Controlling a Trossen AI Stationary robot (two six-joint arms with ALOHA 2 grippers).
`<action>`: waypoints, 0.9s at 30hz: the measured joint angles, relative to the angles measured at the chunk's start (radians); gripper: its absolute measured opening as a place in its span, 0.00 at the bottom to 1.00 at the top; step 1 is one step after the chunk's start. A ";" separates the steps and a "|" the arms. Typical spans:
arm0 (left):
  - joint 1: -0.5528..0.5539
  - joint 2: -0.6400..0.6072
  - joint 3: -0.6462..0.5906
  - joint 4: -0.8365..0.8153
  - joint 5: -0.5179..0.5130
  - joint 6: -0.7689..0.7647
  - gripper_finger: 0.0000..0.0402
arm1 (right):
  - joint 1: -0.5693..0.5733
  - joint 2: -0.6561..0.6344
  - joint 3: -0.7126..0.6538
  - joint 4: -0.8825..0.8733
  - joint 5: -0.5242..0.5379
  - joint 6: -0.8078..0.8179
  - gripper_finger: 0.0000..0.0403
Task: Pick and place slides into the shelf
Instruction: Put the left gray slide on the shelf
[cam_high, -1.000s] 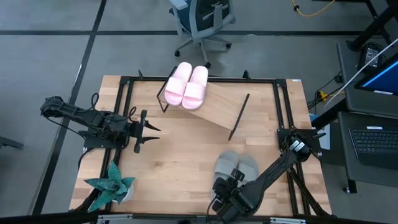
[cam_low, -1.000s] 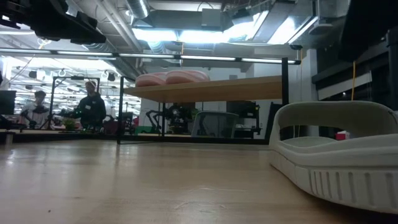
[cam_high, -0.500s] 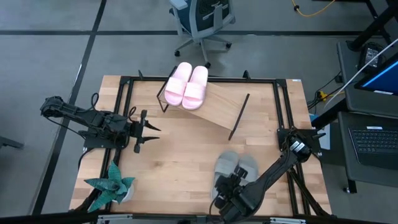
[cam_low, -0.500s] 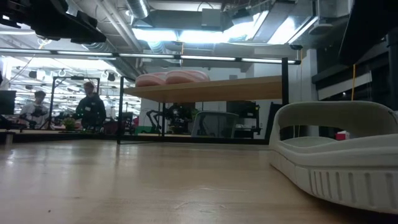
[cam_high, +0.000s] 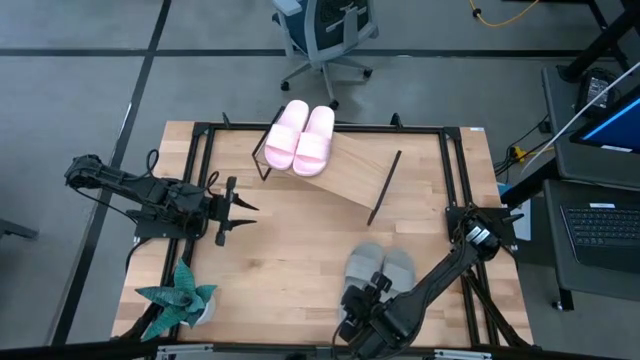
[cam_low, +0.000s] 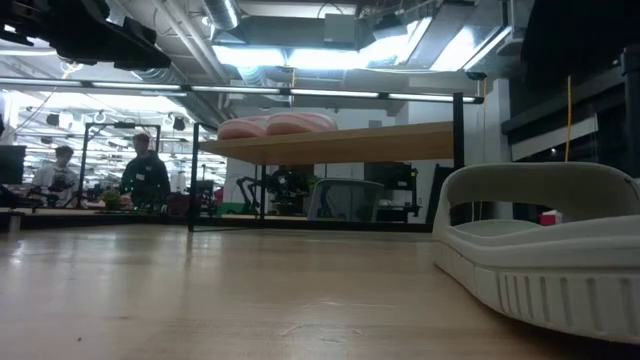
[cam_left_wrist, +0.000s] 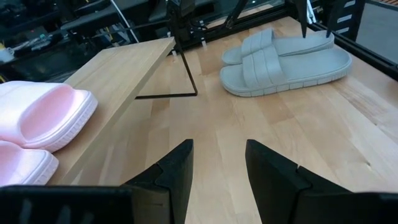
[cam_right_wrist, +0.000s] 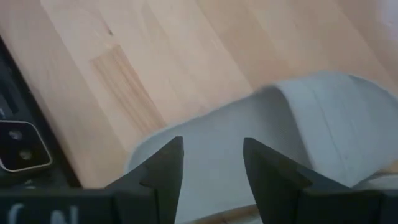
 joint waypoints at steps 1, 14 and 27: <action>0.000 0.000 0.000 0.000 0.000 0.000 0.35 | -0.001 0.000 0.000 0.007 0.000 0.000 0.42; 0.000 0.000 0.000 0.000 0.000 0.000 0.35 | -0.019 0.000 0.000 -0.035 -0.001 -0.022 0.42; 0.000 0.000 0.000 0.000 0.000 -0.001 0.35 | -0.095 0.000 0.000 -0.147 -0.095 -0.134 0.42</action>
